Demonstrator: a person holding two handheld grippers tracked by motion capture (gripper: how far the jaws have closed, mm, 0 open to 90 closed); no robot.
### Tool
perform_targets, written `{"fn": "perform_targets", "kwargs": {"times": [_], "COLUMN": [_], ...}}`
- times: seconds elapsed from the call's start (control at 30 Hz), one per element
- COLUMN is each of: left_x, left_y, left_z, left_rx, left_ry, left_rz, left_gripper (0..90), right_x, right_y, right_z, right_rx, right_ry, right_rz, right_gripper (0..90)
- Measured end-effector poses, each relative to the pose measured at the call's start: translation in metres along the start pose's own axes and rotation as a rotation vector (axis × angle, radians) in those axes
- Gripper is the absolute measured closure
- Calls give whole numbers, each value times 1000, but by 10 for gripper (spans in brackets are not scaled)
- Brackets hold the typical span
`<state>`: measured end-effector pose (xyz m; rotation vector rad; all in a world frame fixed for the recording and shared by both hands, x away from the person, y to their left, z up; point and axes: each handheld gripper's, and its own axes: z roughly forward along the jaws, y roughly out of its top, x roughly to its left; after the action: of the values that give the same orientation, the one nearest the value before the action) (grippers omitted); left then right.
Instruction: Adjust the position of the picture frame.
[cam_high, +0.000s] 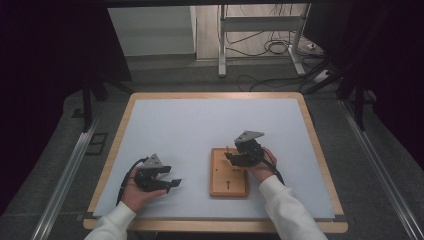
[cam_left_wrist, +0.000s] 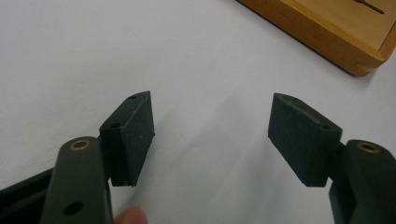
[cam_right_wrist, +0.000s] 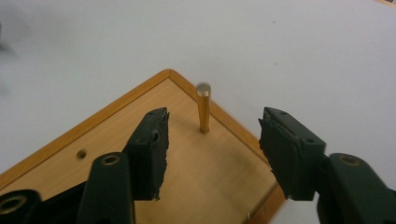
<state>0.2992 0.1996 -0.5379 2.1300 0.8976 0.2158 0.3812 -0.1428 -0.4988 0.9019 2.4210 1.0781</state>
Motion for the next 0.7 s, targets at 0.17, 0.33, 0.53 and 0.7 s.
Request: {"fn": "perform_targets", "kwargs": {"times": [0.17,0.33,0.53,0.7], "left_x": [-1,-1,-1,-2], "left_y": [0,1,1,0], "left_z": [0,2,1,2], "left_rx": [2,3,1,-2], "left_ry": [3,5,12,13], "left_rz": [2,-1,-4,-1], "left_gripper": [308,308,308,308], "right_x": [0,2,1,6], "right_y": [-19,-43,-67,-87], "right_z": [-27,-53,-79,-93], "right_rx": [-35,-62,-89,-79], "right_ry": [-1,-3,12,-14], "right_rz": [37,58,115,123], "right_gripper": [339,313,294,275]}}
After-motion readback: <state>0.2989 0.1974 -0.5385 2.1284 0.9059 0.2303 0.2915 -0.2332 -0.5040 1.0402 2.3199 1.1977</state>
